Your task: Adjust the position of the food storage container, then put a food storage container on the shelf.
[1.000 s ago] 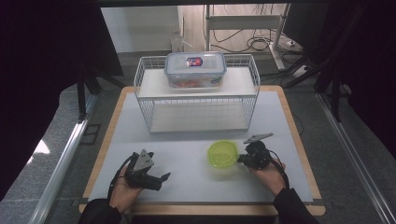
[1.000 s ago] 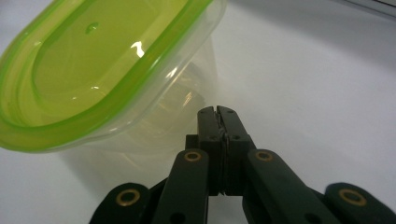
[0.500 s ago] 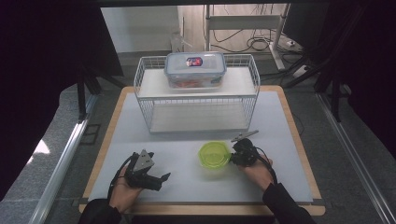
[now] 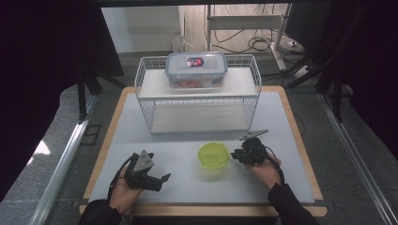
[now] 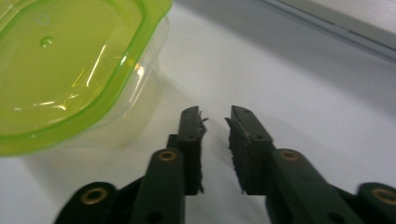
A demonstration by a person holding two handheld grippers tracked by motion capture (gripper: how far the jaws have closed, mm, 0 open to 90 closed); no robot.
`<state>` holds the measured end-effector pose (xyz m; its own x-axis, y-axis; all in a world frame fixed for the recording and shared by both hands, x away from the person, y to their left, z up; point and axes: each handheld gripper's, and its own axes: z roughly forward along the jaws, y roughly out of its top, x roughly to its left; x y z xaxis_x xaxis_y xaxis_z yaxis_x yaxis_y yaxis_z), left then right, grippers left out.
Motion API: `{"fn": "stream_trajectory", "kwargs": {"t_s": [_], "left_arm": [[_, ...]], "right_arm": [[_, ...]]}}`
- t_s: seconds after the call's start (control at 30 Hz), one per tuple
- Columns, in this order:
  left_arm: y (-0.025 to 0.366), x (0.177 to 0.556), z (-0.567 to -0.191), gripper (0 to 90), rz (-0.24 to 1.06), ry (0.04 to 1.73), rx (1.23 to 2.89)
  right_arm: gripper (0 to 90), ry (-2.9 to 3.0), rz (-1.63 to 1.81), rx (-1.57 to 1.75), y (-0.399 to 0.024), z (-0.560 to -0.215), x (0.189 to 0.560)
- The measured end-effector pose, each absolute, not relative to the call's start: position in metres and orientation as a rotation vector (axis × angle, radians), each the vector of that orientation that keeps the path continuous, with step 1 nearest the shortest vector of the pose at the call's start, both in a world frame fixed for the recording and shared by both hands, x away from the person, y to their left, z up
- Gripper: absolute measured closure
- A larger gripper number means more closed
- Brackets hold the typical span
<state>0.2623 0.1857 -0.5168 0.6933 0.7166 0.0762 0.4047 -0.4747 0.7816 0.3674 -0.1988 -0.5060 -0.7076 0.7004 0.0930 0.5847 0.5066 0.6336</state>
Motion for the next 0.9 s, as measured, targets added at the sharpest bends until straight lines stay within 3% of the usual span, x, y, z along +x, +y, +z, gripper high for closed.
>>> {"fn": "stream_trajectory", "kwargs": {"t_s": [0.13,0.33,0.73,0.9], "left_arm": [[0.186,0.263,-0.517,4.4,0.506,0.856,2.134],[0.186,0.263,-0.519,4.1,0.502,0.861,2.152],[0.185,0.263,-0.519,4.1,0.507,0.858,2.156],[0.186,0.263,-0.519,4.1,0.505,0.858,2.154]], "right_arm": [[61.2,2.557,0.993,1.091,-0.206,-0.503,0.365],[33.0,2.519,1.04,1.058,-0.218,-0.495,0.359],[8.8,2.504,1.1,1.093,-0.225,-0.498,0.358],[4.1,2.474,1.134,1.107,-0.223,-0.496,0.358]]}}
